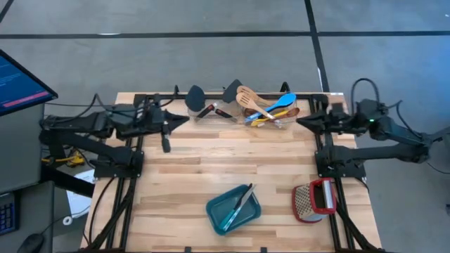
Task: Pick & Place Kitchen Items
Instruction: Return to Home Position
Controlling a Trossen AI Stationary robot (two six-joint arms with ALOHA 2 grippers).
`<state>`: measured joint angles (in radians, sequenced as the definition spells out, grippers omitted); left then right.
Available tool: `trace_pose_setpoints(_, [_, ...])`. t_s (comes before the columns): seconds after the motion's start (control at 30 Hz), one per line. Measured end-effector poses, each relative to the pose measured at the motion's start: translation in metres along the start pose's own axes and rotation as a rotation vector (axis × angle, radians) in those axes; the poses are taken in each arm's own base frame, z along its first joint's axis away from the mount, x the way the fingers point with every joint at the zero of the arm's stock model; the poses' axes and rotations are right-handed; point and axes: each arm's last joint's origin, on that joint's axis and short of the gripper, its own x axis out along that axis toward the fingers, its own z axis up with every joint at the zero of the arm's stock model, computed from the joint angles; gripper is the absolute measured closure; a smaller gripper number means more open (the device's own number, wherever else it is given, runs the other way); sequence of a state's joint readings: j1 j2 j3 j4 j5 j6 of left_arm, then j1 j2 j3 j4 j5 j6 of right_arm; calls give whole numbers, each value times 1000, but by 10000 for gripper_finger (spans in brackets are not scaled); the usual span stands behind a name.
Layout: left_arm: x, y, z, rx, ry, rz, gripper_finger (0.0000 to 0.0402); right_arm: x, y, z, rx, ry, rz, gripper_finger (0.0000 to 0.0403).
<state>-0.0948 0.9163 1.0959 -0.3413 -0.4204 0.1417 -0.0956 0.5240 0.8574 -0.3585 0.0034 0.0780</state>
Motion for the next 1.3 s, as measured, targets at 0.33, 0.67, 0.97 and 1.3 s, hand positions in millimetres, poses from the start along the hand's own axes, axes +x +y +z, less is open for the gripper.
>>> trace_pose_setpoints(0.33, [-54, 18, -51, -62, -76, 21, 400, -61, 0, 0, -2, -130, 5, 403])
trace_pose_setpoints(0.67, [-100, 32, -91, -126, -220, 28, 400, -103, -3, -10, 4, -202, -34, 403])
trace_pose_setpoints(0.97, [-125, 40, -112, -162, -333, 45, 400, -110, -3, -16, 2, -184, -36, 403])
trace_pose_setpoints(1.3, [-124, 37, -127, -167, -336, 20, 400, -109, -3, -22, 33, -122, -39, 403])
